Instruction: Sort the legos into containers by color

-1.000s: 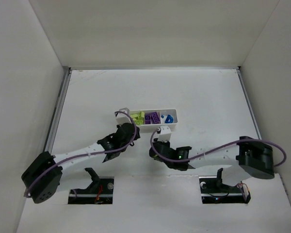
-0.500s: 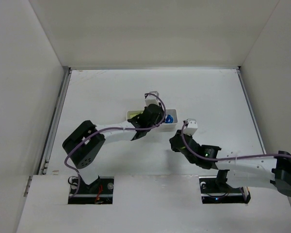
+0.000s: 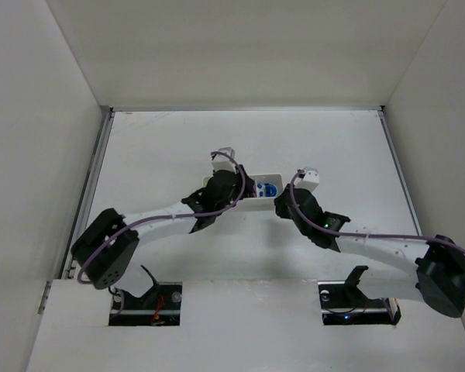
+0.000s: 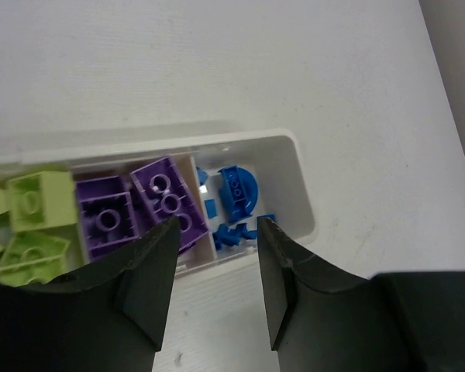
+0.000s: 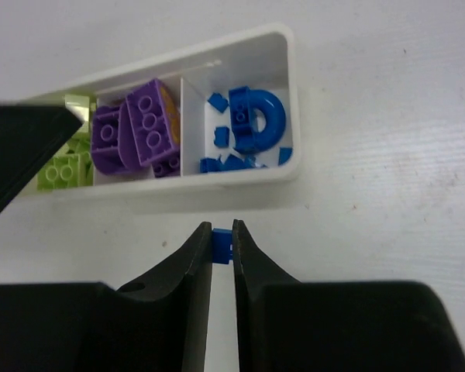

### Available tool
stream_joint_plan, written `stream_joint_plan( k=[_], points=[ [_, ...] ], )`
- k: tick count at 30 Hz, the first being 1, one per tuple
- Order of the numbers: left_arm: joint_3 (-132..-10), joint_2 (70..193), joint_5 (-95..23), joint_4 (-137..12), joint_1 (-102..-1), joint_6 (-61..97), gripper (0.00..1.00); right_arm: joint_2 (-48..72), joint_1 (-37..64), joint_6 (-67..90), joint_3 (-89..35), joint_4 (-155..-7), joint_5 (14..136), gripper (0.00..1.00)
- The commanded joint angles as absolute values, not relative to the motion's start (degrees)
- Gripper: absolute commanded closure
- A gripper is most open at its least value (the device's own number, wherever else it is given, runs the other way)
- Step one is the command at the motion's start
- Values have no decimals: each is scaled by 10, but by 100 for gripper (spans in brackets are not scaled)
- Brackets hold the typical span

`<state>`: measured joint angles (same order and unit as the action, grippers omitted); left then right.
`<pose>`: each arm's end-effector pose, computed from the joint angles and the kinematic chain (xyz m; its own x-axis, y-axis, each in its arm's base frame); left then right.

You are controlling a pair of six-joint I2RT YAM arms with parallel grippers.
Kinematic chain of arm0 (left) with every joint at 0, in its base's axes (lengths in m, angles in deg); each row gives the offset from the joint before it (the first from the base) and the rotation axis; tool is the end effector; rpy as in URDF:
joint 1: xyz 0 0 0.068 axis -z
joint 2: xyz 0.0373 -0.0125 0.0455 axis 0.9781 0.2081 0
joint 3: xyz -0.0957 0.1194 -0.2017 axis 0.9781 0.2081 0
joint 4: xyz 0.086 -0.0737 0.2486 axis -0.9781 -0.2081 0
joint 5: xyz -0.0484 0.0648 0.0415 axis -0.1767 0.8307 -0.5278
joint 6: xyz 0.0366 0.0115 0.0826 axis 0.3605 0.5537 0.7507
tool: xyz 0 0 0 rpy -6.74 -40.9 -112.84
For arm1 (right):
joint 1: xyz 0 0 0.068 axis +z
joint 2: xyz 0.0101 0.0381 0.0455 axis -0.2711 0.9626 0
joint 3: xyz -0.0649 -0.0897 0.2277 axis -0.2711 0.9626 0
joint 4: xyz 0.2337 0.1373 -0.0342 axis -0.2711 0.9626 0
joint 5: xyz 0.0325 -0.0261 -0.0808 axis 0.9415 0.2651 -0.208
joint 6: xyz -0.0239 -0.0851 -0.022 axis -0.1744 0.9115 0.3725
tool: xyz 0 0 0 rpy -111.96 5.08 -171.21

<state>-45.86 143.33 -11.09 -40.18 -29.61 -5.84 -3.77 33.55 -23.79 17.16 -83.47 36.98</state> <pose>0.2769 -0.2761 0.1940 -0.4531 -0.3188 -0.8325 0.3304 0.8073 -0.4889 0.2193 0.1912 0.1647 -0.5040 0.3006 -0.8097 -0.0422 0.9278 0.3707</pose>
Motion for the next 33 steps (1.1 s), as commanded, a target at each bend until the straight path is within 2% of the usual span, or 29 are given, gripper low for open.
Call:
stream_joint_plan(
  k=[1,6,8,13,17,18,20,26,29,33],
  points=[
    [-385,1340,-85,-392,-308,-63,58,9,309,-196,111,-913,401,81],
    [-280,1209,-64,-434,-335,-81,53,84,267,-176,58,-936,413,80],
    [-245,1144,-57,-469,-354,-85,50,104,251,-171,40,-937,412,74],
    [-198,1005,-48,-559,-408,-89,41,83,250,-160,39,-932,402,48],
    [-181,939,-46,-620,-455,-93,35,29,253,-160,79,-925,377,45],
    [-178,930,-46,-633,-466,-96,31,11,253,-163,94,-924,369,44],
    [-172,918,-47,-651,-483,-104,0,-33,253,-173,134,-922,350,43],
    [-150,914,-52,-673,-525,-135,0,-140,216,-208,236,-918,312,37],
    [-144,916,-58,-675,-538,-144,0,-163,197,-227,279,-926,290,31],
    [-131,922,-53,-680,-554,-143,0,-181,176,-240,323,-942,278,27]
  ],
)
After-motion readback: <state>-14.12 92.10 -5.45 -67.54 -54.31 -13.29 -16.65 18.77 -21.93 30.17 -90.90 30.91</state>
